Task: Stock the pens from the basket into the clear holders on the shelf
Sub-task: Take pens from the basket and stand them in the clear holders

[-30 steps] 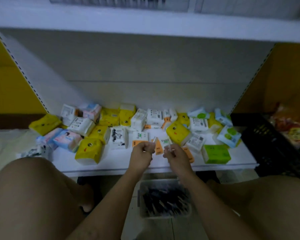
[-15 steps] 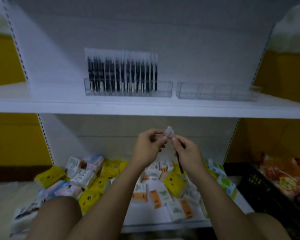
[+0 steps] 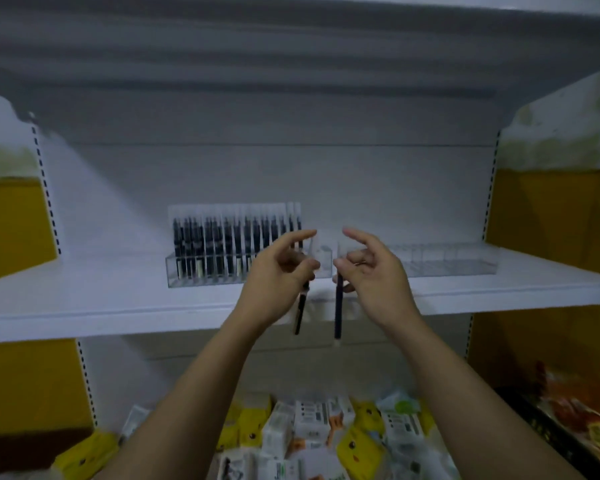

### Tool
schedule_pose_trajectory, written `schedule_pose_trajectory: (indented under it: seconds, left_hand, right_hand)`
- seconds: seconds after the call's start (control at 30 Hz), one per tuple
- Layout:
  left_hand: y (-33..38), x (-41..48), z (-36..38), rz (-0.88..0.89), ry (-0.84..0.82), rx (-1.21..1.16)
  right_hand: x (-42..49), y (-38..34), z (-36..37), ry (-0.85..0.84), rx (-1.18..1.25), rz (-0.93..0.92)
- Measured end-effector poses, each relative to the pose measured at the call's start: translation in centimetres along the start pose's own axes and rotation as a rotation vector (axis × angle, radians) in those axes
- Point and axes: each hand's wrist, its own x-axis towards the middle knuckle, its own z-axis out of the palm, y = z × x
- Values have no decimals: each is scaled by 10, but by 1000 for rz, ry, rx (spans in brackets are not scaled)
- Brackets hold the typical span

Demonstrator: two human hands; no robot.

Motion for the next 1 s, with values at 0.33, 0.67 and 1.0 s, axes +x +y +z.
schedule_pose_trajectory:
  seconds: [0.33,0.67,1.0]
  left_hand:
    - [15,90,-36,113,135,118]
    - [-9,158,-34,200,184,329]
    - [-45,168,-30,179,167,465]
  right_hand:
    - [89,-17,12,43,-22,-188]
    - [160,5,39,118,-154,-241]
    - [172,37,46,75,-267,-231]
